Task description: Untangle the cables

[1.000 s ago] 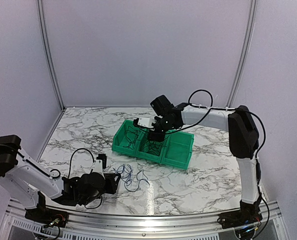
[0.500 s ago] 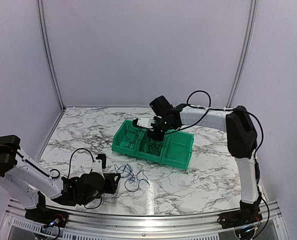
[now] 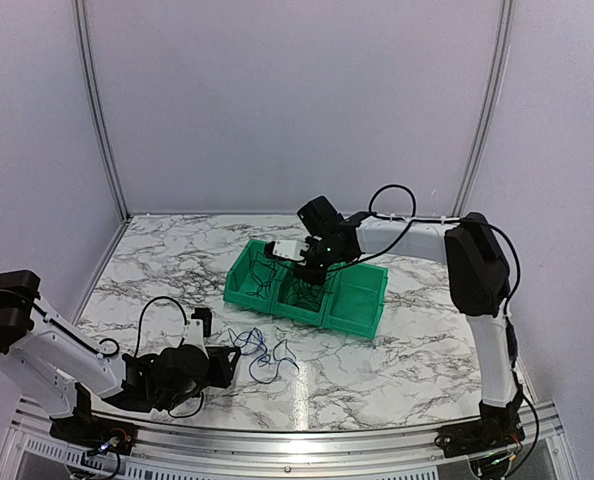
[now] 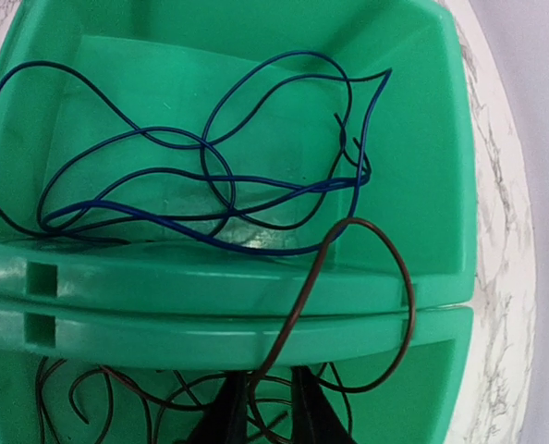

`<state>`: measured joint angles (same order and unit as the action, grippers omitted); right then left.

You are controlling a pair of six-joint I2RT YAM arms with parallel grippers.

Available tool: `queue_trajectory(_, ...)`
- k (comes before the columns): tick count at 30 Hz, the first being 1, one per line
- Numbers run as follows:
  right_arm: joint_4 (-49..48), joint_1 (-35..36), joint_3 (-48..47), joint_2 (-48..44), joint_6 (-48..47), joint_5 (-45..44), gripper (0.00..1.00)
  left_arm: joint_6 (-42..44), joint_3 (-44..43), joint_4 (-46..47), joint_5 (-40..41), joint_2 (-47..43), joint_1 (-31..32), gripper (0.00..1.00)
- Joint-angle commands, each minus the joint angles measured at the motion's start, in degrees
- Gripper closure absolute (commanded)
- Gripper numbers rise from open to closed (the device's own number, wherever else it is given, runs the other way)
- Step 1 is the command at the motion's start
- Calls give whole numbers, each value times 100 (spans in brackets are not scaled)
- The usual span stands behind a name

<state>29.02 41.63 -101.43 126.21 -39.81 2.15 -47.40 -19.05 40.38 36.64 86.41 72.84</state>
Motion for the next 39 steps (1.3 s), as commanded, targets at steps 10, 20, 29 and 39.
queue_trajectory(10,-34,21,340,-626,139,142,100,26,-6,-92,149,-25,37,71)
queue_trajectory(20,915,34,535,-930,8,295,100,106,-88,-90,146,64,37,71)
queue_trajectory(29,1602,34,33,-540,145,185,89,92,-79,-92,104,6,37,71)
queue_trajectory(39,1281,184,675,-1996,548,1124,57,-222,132,-116,208,-151,37,67)
